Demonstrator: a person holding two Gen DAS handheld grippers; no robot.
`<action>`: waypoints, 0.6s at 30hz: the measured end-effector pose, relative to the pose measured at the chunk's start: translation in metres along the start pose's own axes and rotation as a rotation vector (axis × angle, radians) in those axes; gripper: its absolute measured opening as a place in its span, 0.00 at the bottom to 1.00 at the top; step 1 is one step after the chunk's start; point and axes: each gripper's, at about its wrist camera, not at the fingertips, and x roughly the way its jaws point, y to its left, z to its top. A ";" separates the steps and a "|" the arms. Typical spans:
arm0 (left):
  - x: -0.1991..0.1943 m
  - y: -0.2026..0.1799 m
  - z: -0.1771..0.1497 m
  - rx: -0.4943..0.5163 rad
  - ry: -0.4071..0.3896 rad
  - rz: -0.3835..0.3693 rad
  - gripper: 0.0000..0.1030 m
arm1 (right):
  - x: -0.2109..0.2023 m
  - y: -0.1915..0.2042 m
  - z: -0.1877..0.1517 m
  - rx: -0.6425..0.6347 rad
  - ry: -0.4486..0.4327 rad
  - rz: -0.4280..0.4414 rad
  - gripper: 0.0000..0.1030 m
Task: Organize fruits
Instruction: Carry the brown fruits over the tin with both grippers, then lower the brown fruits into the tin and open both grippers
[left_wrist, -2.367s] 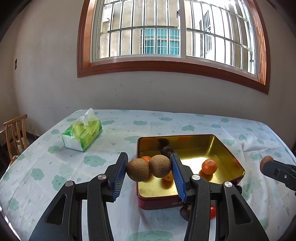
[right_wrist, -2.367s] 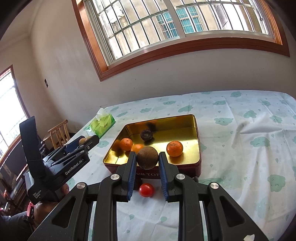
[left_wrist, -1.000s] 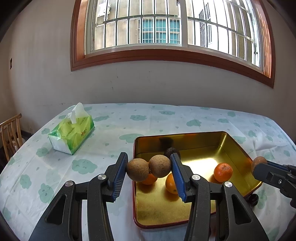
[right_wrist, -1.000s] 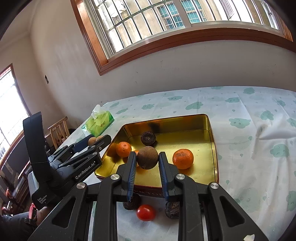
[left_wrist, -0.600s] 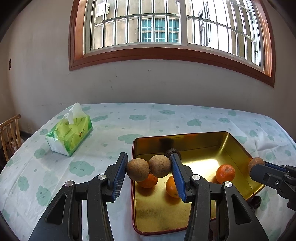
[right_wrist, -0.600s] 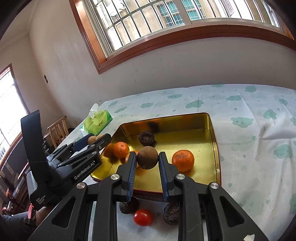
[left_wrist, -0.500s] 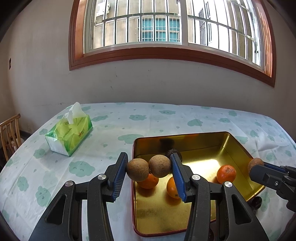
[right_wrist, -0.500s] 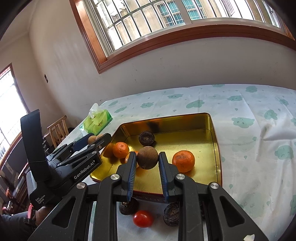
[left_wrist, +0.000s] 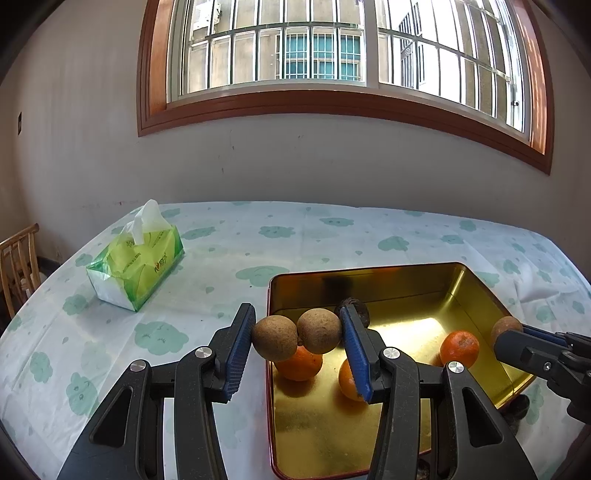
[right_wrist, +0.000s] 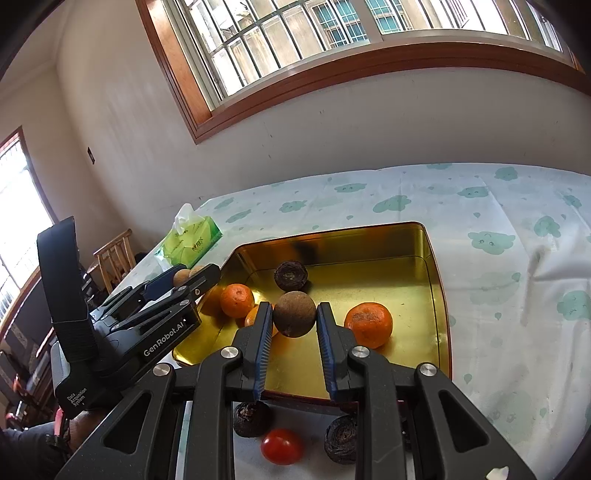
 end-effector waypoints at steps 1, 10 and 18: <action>0.000 0.000 0.000 0.000 0.000 0.000 0.47 | 0.001 0.000 0.000 0.001 0.001 0.000 0.22; 0.003 0.003 0.000 -0.002 0.004 -0.001 0.47 | 0.009 -0.002 0.000 0.004 0.006 0.000 0.22; 0.009 0.006 0.000 -0.009 0.008 -0.002 0.47 | 0.015 -0.004 0.001 0.009 0.008 0.000 0.22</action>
